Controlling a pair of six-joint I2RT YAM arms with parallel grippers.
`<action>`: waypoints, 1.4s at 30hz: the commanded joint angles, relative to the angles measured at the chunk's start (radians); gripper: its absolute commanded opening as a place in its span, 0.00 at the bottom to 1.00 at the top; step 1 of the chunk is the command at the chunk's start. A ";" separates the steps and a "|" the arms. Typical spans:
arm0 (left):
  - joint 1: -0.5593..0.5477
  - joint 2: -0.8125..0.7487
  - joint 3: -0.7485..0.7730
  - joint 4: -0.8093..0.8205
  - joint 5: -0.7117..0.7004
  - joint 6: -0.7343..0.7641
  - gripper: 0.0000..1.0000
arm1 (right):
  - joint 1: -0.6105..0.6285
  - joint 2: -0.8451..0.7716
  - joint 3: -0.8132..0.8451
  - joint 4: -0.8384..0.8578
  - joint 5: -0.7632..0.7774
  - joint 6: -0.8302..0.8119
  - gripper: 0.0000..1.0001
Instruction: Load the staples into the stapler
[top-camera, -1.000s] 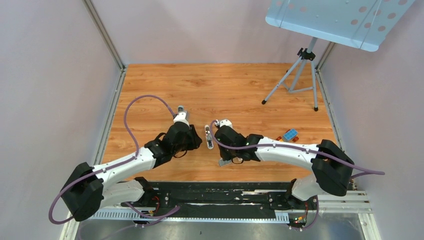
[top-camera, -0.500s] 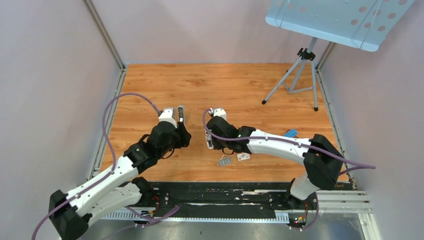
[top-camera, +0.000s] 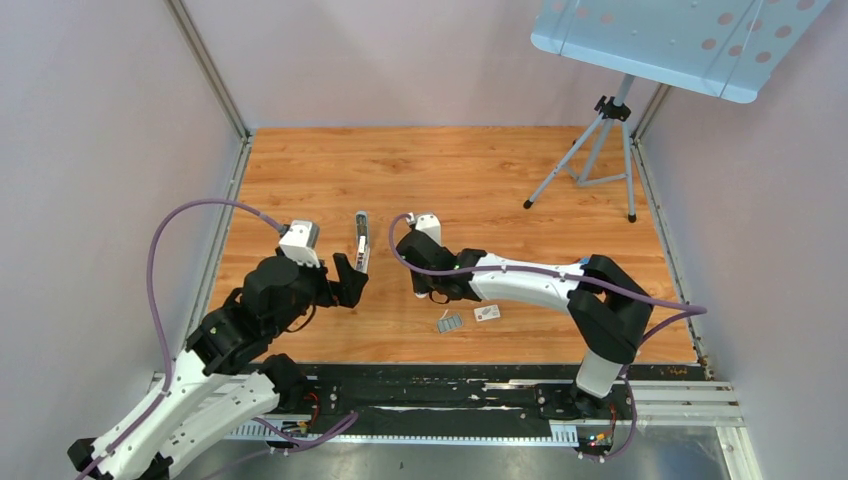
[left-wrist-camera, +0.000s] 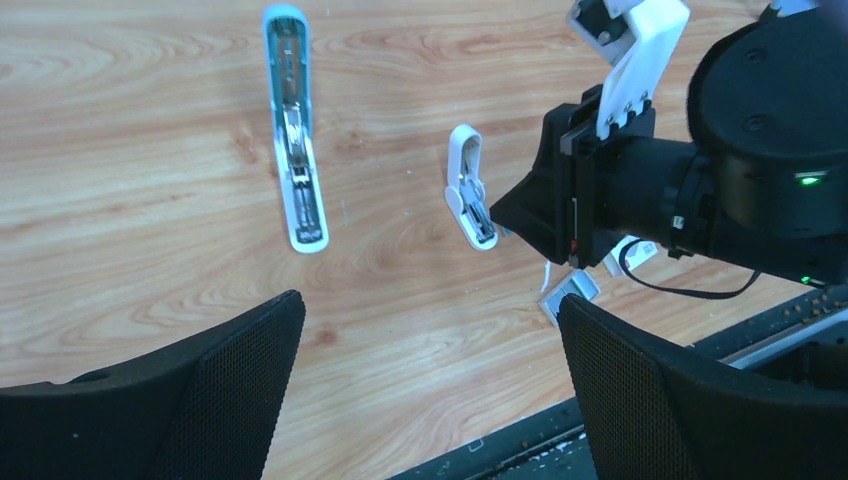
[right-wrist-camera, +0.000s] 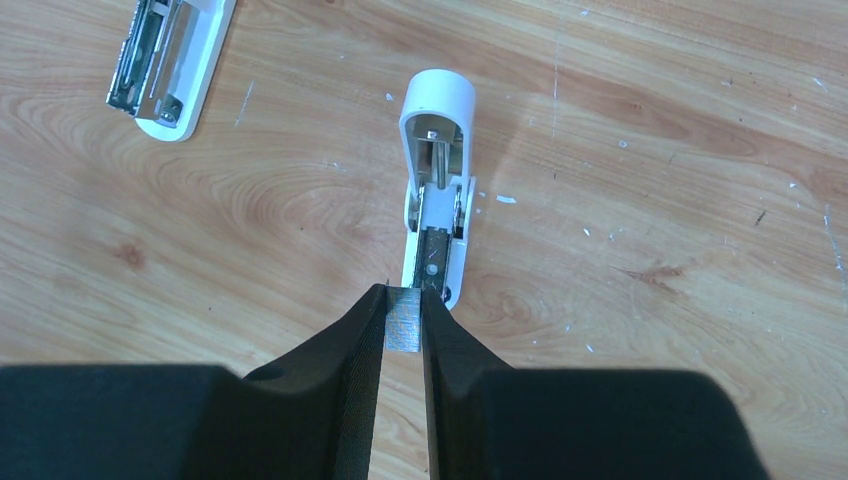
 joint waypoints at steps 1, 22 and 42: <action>0.006 -0.016 0.052 -0.088 -0.042 0.110 1.00 | -0.012 0.037 0.036 0.006 0.043 0.008 0.22; 0.006 -0.091 0.020 -0.043 -0.030 0.115 1.00 | -0.011 0.095 0.061 0.026 0.084 0.014 0.22; 0.006 -0.104 0.024 -0.053 -0.031 0.110 1.00 | -0.016 0.110 0.056 0.034 0.090 0.012 0.21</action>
